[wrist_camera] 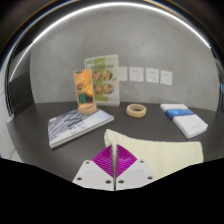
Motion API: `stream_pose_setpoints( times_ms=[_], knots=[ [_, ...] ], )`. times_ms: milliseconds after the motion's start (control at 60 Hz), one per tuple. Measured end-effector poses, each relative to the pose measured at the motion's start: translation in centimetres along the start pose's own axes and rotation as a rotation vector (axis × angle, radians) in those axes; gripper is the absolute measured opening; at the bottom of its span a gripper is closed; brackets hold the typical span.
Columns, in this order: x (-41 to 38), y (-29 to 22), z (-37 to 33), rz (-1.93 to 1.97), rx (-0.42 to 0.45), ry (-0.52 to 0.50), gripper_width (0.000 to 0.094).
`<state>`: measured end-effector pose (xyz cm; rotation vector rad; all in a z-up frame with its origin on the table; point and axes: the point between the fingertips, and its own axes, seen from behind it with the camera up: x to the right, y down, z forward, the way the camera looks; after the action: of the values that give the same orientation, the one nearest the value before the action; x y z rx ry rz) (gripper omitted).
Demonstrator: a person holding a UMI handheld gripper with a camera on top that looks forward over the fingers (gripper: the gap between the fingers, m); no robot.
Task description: Fold towel
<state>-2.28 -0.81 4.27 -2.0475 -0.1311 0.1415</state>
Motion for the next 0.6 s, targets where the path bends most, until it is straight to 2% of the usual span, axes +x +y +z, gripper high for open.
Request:
stream_pose_setpoints(
  times_ms=[100,183,233,300,433,567,583,600],
  knots=[
    [6.5,-4.5,-3.6,0.041,0.097,0.065,0.0008],
    [14.0,-5.4,-6.0,0.067,0.137,0.163,0.0012],
    [17.8,-4.6,-6.5,0.071,0.122,0.222,0.0013],
    [21.9,-1.6,-6.2,0.093,0.054,0.283,0.0013],
    [26.0,4.7,-5.0,0.125,-0.08,0.324,0.002],
    [26.3,4.7,-5.6,0.139,-0.042,0.35,0.0052],
    [26.4,4.6,-5.9,0.141,-0.039,0.358,0.0086],
    [26.4,4.5,-6.1,0.142,-0.035,0.364,0.0175]
  ],
)
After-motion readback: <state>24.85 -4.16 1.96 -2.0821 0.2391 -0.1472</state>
